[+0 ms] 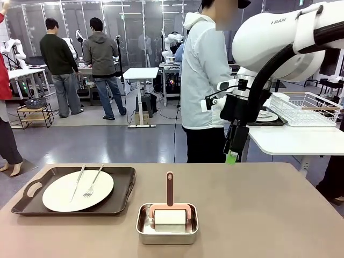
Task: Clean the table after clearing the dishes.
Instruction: When the left (or right) Handle tray is removed, use the left hand (or right hand) to clean the left (or right) side of the table with the Lint Roller.
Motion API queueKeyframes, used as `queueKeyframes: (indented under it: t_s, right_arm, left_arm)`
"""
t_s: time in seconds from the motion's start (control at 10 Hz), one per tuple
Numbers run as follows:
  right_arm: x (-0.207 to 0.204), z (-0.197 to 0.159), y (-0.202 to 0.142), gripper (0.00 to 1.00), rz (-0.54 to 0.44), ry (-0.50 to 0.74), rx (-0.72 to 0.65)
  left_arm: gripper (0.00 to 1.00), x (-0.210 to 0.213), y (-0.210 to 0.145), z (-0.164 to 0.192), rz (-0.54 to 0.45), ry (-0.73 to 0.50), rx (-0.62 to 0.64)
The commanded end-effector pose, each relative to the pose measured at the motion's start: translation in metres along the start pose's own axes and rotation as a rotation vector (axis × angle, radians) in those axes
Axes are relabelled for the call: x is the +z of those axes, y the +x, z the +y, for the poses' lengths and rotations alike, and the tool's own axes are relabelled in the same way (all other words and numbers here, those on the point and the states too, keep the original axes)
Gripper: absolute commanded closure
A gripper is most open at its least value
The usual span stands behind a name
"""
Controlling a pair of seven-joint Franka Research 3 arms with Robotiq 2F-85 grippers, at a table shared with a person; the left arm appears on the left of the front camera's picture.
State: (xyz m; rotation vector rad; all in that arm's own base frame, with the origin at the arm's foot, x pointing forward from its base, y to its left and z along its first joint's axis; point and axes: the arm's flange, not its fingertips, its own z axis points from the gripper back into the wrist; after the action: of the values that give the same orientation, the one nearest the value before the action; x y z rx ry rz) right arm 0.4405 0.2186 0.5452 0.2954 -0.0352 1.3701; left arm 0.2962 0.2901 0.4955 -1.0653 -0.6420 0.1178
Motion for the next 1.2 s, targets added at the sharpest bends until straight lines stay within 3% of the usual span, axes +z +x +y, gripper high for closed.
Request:
queueKeyframes:
  t_s: [0.0,0.5,1.1]
  right_arm:
    - [0.002,0.003,-0.004,0.00,-0.006,0.018,-0.009]
    - [0.000,0.000,-0.002,0.00,0.002,0.008,-0.005]
    - [-0.050,-0.033,0.096,0.00,0.152,-0.072,0.181]
  left_arm:
    - [0.00,0.002,0.000,-0.002,-0.004,-0.009,-0.009]
    - [0.00,0.002,0.000,-0.002,-0.004,-0.009,-0.009]
    - [0.00,0.002,0.000,-0.002,-0.004,-0.009,-0.009]
